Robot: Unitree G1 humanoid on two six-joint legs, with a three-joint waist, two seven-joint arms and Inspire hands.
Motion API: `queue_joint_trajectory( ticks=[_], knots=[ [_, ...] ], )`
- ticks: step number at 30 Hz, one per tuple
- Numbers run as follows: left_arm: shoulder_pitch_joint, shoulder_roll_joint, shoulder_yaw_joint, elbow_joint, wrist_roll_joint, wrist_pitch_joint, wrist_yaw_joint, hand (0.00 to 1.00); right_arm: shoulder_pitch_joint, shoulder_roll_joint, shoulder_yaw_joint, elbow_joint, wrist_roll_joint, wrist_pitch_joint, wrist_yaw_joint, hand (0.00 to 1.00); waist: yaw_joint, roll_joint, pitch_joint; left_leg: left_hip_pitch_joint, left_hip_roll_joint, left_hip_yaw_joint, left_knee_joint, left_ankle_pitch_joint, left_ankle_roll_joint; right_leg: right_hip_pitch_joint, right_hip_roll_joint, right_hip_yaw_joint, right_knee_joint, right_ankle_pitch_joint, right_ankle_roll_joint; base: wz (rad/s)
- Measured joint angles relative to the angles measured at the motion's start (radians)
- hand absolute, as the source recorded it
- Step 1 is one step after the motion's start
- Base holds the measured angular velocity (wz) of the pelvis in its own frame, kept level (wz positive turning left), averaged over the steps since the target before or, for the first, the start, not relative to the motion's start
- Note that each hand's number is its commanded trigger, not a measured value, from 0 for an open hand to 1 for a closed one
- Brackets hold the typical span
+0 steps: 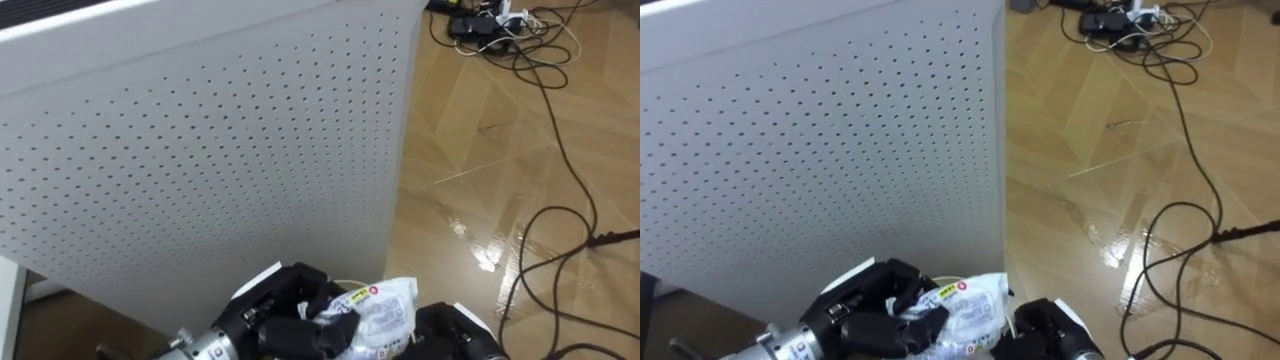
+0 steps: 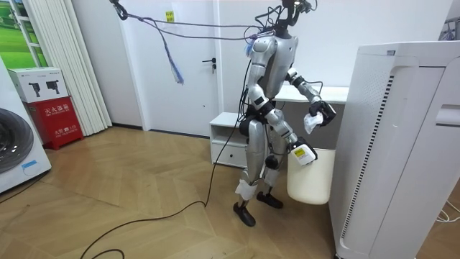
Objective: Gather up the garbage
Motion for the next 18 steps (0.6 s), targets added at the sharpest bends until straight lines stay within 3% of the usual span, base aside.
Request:
queue_joint_trajectory(
  ticks=[2, 3, 4, 5, 18],
  knots=[
    [0.0, -0.001, -0.006, 0.018, 0.02, -0.009, 0.0, 1.0, -0.006, -0.001, 0.0, 0.0, 0.003, -0.009, 0.003, 1.0, -0.002, -0.001, 0.0012, -0.007, 0.0, 0.0, 0.002, 0.003, 0.004, -0.006, 0.001, -0.001, 0.002, 0.0, 0.0, 0.0],
    [0.001, -0.003, -0.007, 0.037, 0.035, -0.011, 0.0, 0.76, -0.007, -0.001, 0.0, 0.001, 0.003, -0.018, 0.006, 1.0, -0.003, -0.001, 0.002, -0.01, -0.001, 0.0, 0.002, 0.004, 0.005, -0.008, 0.0, 0.0, 0.003, 0.0, 0.0, 0.0],
    [0.001, -0.003, -0.007, 0.046, 0.043, -0.012, 0.0, 0.04, -0.007, -0.001, 0.0, 0.001, 0.003, -0.019, 0.009, 1.0, -0.003, -0.001, 0.002, -0.011, -0.001, 0.0, 0.003, 0.004, 0.005, -0.009, 0.0, 0.0, 0.003, 0.0, 0.0, 0.0],
    [0.003, -0.003, -0.007, 0.062, 0.051, -0.012, -0.001, 0.0, -0.007, -0.001, 0.0, 0.001, 0.003, -0.019, 0.011, 1.0, -0.004, -0.002, 0.0022, -0.013, -0.001, 0.0, 0.005, 0.004, 0.005, -0.011, 0.0, 0.0, 0.003, 0.0, 0.0, 0.0],
    [0.003, -0.002, -0.004, 0.078, 0.066, -0.014, -0.003, 0.0, -0.007, -0.012, -0.001, 0.005, 0.003, -0.024, 0.018, 1.0, 0.0, -0.002, 0.0023, -0.032, 0.001, -0.002, 0.021, 0.003, 0.007, -0.028, -0.001, -0.001, 0.018, 0.0, 0.0, 0.0]
  ],
)
